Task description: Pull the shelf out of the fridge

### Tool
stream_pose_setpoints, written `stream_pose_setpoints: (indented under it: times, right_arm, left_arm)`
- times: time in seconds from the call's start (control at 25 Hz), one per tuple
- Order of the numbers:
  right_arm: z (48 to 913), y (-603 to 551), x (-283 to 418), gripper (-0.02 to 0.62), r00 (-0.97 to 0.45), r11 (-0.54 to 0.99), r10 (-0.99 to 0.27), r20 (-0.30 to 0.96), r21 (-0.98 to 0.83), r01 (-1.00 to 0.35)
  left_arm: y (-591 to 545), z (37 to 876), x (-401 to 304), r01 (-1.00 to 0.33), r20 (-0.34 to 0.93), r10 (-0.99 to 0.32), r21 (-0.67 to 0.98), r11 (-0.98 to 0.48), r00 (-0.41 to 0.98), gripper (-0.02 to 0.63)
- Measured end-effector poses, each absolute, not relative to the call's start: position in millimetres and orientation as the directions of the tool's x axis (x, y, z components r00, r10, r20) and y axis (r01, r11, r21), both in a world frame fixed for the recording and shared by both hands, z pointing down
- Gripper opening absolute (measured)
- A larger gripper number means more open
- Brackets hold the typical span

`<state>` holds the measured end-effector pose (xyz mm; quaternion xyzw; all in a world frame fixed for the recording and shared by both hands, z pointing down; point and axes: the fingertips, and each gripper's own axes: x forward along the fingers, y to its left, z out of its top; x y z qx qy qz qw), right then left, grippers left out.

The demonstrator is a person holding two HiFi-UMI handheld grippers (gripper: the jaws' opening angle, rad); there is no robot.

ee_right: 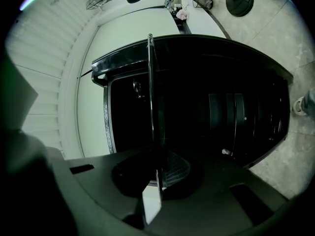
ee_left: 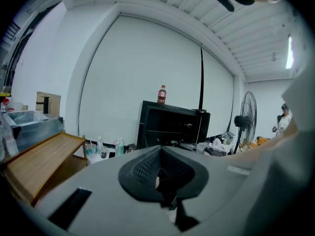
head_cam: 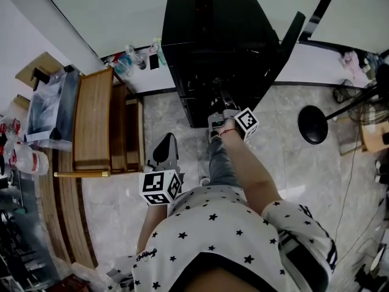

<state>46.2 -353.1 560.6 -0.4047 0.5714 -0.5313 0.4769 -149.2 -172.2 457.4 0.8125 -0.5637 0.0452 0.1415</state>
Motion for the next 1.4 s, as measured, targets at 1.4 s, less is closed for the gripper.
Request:
stream_pose_setpoints:
  times: [1.4]
  right_arm:
    - [564.5,-344.0,44.1,0.005,-0.203,0.076,-0.976,-0.08,-0.997,0.027]
  left_arm:
    - [-168.6,456.4,-157.5,-0.925,0.215,-0.905,0.19,-0.329,0.366,0.012]
